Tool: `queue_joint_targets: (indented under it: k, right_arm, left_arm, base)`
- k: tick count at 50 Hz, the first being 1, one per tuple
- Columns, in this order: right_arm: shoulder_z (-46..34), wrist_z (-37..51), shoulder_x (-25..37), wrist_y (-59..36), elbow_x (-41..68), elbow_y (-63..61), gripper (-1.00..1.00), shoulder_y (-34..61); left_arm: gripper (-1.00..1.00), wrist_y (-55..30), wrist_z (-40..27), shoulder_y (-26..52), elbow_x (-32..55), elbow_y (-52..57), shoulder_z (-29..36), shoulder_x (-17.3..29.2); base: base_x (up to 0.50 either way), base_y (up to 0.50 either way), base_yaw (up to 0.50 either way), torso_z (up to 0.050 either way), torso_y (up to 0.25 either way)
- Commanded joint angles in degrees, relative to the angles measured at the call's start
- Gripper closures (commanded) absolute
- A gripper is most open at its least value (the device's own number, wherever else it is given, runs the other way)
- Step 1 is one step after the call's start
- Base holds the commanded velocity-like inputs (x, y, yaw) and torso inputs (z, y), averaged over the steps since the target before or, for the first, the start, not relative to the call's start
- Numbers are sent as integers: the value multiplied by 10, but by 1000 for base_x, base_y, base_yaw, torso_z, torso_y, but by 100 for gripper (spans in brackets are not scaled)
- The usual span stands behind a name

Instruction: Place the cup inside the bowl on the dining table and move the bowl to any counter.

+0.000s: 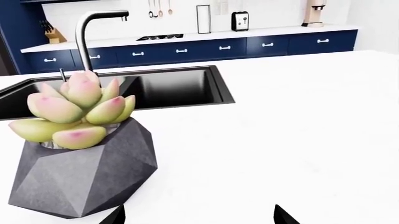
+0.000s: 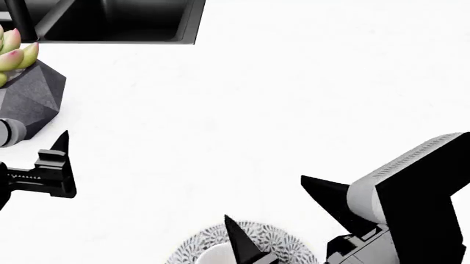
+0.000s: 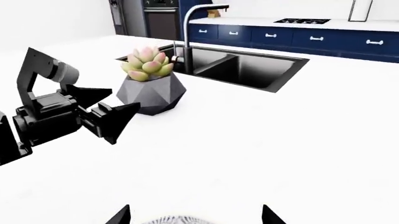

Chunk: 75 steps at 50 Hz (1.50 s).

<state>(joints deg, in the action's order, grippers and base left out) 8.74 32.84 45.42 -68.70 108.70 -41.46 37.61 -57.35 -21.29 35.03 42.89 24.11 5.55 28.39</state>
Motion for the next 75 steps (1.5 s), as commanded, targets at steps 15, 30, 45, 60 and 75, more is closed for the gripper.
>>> queue_joint_targets:
  k: [15, 30, 45, 60, 75]
  right_arm:
    - [118, -20, 58, 5, 17, 102, -100, -143]
    - [93, -26, 48, 0, 46, 137, -100, -196]
    - [77, -36, 49, -5, 31, 150, -100, -193]
    - [38, -63, 29, -17, -31, 179, -100, -171]
    - [-30, -87, 2, -31, -80, 210, -100, -118]
  left_arm:
    - [-100, 9, 0, -13, 6, 6, -5, 5]
    - [-100, 8, -8, -18, 9, 16, -5, 5]
    - [-100, 9, -9, -17, 9, 13, -1, 5]
    - [-100, 13, -7, -25, 12, 15, -3, 10]
    - [-100, 20, -8, -30, 10, 12, -1, 10]
  base:
    - [0, 0, 0, 0, 0]
    - [0, 0, 0, 0, 0]
    - [0, 0, 0, 0, 0]
    - [0, 0, 0, 0, 0]
    - [0, 0, 0, 0, 0]
